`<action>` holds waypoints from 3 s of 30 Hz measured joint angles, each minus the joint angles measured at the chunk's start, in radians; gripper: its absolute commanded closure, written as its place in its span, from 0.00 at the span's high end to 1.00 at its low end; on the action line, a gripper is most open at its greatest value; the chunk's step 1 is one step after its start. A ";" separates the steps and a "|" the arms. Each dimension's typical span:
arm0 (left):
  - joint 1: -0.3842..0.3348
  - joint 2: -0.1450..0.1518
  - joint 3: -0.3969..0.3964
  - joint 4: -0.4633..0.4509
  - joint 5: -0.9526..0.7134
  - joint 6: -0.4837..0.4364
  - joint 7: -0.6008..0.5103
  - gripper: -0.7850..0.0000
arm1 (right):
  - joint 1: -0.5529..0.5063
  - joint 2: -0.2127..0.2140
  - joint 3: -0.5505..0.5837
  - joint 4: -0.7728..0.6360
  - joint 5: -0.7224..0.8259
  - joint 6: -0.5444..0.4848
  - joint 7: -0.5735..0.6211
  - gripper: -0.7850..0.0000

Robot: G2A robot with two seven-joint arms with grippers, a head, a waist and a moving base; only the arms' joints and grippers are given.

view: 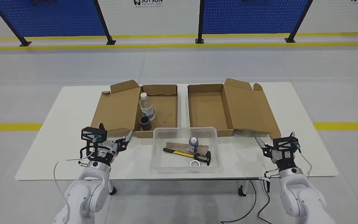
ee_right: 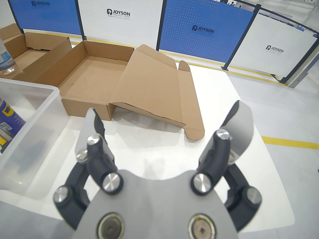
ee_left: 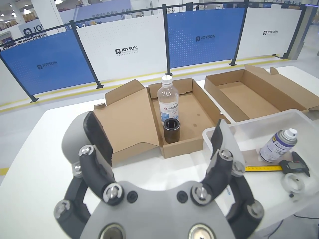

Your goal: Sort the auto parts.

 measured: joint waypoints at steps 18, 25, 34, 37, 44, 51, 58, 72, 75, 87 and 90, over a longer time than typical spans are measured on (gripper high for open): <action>-0.100 -0.013 0.265 -0.028 -0.063 -0.251 -0.206 1.00 | 0.000 0.000 0.000 0.000 0.000 0.000 0.000 1.00; -0.201 -0.032 0.431 0.049 -0.001 -0.248 -0.239 1.00 | 0.000 0.000 0.000 0.000 0.000 0.000 0.000 1.00; -0.340 -0.072 0.586 0.201 0.001 -0.136 -0.259 1.00 | 0.000 0.000 0.000 0.000 0.000 0.000 0.000 1.00; -0.385 -0.088 0.633 0.258 0.012 -0.091 -0.259 1.00 | 0.000 0.000 0.000 0.000 0.000 0.000 0.000 1.00; -0.467 -0.121 0.705 0.364 -0.006 -0.012 -0.254 1.00 | 0.000 0.000 0.000 0.000 0.000 0.000 0.000 1.00; -0.524 -0.146 0.744 0.458 -0.001 0.016 -0.230 1.00 | 0.000 0.000 0.000 0.000 0.000 0.000 0.000 1.00; -0.562 -0.165 0.761 0.530 0.004 0.050 -0.217 1.00 | 0.000 0.000 0.000 0.000 0.000 0.000 0.000 1.00; -0.602 -0.194 0.768 0.650 -0.013 0.066 -0.200 1.00 | 0.000 0.000 0.000 0.000 0.000 0.000 0.000 1.00; -0.608 -0.200 0.761 0.662 -0.045 0.063 -0.204 0.92 | 0.000 0.000 0.000 0.000 0.000 0.000 0.000 1.00; -0.624 -0.215 0.759 0.701 -0.048 0.041 -0.206 0.47 | 0.000 0.000 0.000 0.000 0.000 0.000 0.000 1.00; -0.623 -0.216 0.755 0.705 -0.056 0.026 -0.202 0.31 | 0.000 0.000 0.000 0.000 0.000 0.000 0.000 1.00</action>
